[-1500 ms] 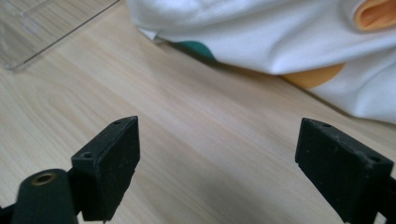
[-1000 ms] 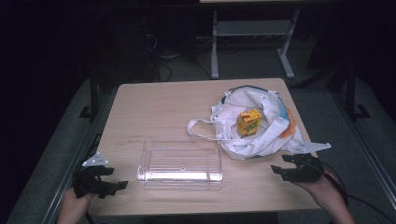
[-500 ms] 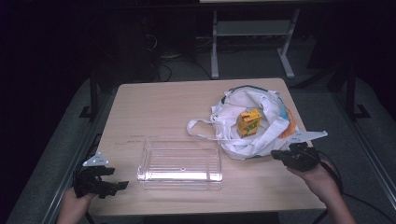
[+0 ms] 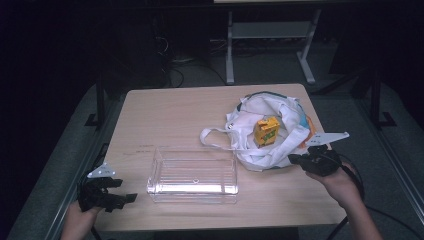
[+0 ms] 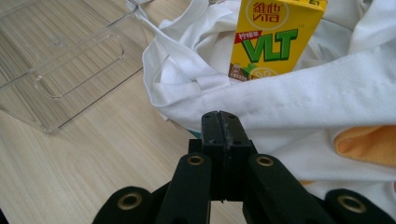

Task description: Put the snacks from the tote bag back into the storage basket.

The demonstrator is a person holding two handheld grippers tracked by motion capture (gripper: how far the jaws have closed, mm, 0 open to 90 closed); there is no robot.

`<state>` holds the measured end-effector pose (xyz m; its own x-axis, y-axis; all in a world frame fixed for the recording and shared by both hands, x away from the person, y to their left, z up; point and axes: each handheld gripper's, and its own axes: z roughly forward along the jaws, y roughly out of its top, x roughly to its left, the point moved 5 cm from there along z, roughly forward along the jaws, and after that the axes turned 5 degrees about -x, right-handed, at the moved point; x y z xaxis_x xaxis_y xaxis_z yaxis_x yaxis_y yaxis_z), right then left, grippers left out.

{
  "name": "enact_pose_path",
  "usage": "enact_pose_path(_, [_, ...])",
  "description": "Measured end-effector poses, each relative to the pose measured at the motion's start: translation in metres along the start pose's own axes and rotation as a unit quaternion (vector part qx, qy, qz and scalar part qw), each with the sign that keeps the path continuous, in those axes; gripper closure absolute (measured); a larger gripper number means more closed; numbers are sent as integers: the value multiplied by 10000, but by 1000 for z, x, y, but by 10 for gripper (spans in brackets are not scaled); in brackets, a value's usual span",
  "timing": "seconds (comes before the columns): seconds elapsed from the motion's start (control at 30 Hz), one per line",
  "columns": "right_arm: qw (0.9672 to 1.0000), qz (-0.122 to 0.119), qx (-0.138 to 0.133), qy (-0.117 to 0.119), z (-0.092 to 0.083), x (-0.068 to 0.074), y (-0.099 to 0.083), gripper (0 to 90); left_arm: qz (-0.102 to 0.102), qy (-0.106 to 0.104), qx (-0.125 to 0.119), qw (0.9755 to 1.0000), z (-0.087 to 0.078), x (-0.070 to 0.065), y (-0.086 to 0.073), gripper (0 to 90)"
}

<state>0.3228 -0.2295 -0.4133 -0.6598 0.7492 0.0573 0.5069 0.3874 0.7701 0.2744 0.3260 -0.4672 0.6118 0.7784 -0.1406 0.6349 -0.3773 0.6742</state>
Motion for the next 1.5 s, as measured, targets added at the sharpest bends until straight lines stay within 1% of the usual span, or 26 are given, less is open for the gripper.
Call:
enact_pose_path(0.07, [10000, -39, 2, -1, 1, 0, 3, 898, 3, 0, 2, 10000, 0, 0, 0, 153])
enact_pose_path(0.1, [10000, -6, 16, -12, 1, 0, 5, 898, 3, -3, -1, 10000, 0, 0, 0, 153])
enact_pose_path(0.13, [10000, -72, -8, 8, 2, -1, 7, 898, 7, -10, 2, 10000, -1, 0, 0, 153])
enact_pose_path(0.2, [10000, -36, 18, 2, 4, 0, 9, 899, 8, -17, 3, 10000, -1, -1, 0, 153])
enact_pose_path(0.4, [10000, -95, -13, 9, 8, -1, 16, 899, -17, -23, 9, 10000, -1, 1, -1, 153])
enact_pose_path(0.53, [9999, -143, -6, 37, 13, -2, 26, 899, -34, -29, -30, 10000, -2, 0, 0, 153])
enact_pose_path(0.57, [9999, -121, -14, 39, 14, -2, 28, 899, -34, -29, -30, 10000, -2, 0, 0, 153])
enact_pose_path(0.63, [9998, -178, -18, 44, 18, -3, 31, 899, -35, -23, -26, 10000, -2, 0, -1, 153])
enact_pose_path(0.9, [9999, -153, -31, 17, 29, -7, 43, 899, -33, -39, -45, 10000, -2, 0, -1, 153])
enact_pose_path(1.0, [9999, -148, -40, -4, 33, -9, 47, 899, -33, -59, -17, 10000, -1, -1, 0, 153])
enact_pose_path(1.07, [9999, -141, -50, -14, 36, -10, 49, 900, -11, -66, 1, 10000, -1, -1, 0, 153])
enact_pose_path(1.1, [10000, -89, -32, -7, 38, -10, 50, 900, -13, -68, -2, 10000, -1, -1, 0, 153])
enact_pose_path(1.17, [10000, -72, 5, -21, 43, -11, 50, 899, -12, -73, -4, 10000, -1, -1, 0, 153])
enact_pose_path(1.3, [10000, -62, 32, -47, 51, -13, 52, 900, 0, -92, 14, 10000, 0, -2, -1, 153])
enact_pose_path(1.33, [9999, -97, 13, -32, 53, -14, 53, 900, 0, -92, 14, 10000, 0, -2, -1, 153])
enact_pose_path(1.4, [10000, -62, 58, -42, 56, -14, 53, 900, 5, -110, 22, 9999, 0, -2, -1, 153])
enact_pose_path(1.5, [9999, -97, 54, -59, 60, -15, 54, 900, 2, -114, 14, 9999, 1, -2, -1, 153])
